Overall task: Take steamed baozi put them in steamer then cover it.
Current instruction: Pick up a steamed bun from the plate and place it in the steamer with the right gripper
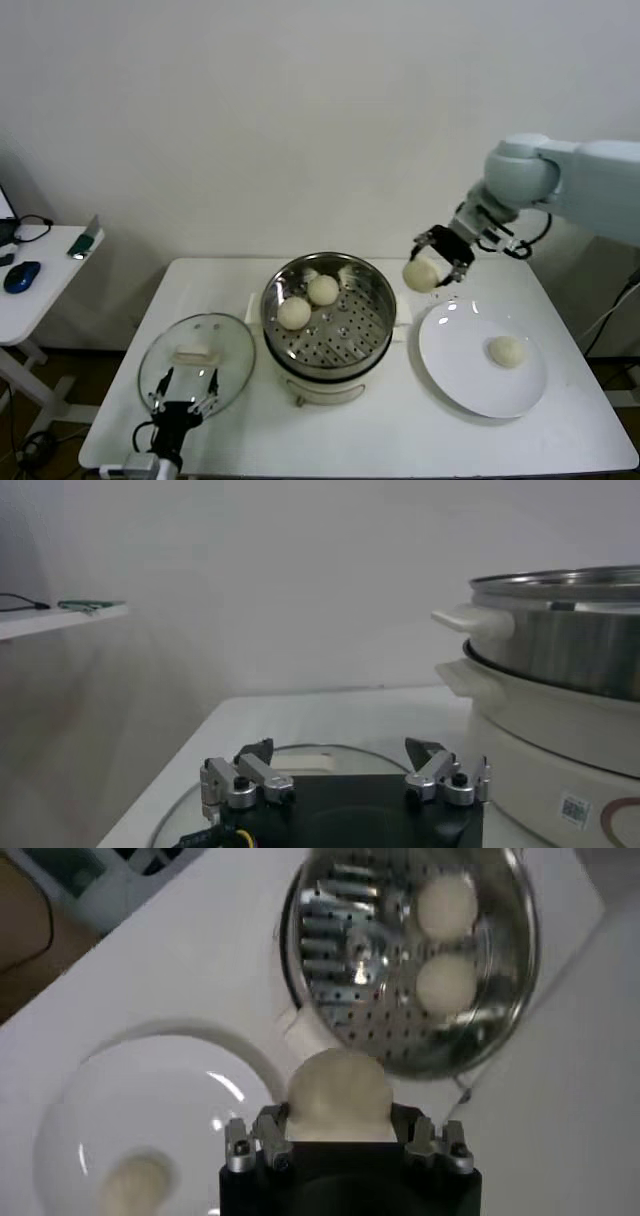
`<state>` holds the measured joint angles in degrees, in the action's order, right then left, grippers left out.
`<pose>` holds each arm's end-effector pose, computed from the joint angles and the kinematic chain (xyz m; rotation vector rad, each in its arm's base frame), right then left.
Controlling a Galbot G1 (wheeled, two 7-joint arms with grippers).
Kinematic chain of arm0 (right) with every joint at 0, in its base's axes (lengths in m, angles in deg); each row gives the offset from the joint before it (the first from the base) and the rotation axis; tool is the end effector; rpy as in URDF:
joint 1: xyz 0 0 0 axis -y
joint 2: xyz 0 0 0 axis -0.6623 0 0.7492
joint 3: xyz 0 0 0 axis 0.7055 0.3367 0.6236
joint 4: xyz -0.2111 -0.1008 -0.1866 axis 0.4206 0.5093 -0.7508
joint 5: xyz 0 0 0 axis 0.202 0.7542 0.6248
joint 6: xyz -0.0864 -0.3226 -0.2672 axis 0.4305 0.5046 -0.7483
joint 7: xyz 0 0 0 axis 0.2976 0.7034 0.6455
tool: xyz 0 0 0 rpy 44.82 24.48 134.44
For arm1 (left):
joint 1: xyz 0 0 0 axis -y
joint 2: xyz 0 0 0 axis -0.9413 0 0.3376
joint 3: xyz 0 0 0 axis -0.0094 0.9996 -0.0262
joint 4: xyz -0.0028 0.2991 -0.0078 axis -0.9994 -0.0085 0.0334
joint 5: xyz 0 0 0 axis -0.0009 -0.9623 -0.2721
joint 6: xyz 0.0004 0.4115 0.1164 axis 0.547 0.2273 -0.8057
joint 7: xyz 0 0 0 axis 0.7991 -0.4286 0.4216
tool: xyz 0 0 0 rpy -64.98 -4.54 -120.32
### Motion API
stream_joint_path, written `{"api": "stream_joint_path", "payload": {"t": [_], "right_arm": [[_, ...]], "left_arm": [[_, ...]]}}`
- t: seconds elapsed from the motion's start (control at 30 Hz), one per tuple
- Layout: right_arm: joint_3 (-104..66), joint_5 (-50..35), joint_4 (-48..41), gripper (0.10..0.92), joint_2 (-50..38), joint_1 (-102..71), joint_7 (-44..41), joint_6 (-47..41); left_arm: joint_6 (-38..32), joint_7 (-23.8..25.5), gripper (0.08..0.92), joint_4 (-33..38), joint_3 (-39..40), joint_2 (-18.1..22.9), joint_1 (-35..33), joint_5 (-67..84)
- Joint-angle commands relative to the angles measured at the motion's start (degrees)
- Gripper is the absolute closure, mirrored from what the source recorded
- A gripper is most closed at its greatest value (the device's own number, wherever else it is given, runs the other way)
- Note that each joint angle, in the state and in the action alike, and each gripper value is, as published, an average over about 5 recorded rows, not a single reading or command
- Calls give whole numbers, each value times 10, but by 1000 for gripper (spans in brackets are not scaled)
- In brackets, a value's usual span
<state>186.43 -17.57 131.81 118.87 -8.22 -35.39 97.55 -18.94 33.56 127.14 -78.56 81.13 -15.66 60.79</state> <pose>0.5016 0.0678 0.0065 1.8386 -0.8826 2.0799 0.2406 0.0638 -0.3515 0.0452 -2.9073 -0.0874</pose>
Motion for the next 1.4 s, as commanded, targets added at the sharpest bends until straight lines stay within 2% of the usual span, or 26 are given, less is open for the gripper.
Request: {"api": "stream_joint_path", "payload": {"t": [0.03, 0.4, 0.8, 1.4], "right_arm": [[-50, 70, 70, 347, 117, 14, 2, 84], [-83, 147, 16, 347, 207, -137, 34, 54], [-75, 203, -12, 347, 212, -206, 42, 45], [-71, 203, -28, 342, 224, -223, 32, 30]], "left_arm": [[-1, 0, 177, 2, 0, 1, 0, 0], [-1, 0, 177, 8, -3, 4, -1, 2], [-2, -1, 177, 3, -4, 5, -1, 2], [-5, -1, 177, 2, -3, 7, -2, 2]]}}
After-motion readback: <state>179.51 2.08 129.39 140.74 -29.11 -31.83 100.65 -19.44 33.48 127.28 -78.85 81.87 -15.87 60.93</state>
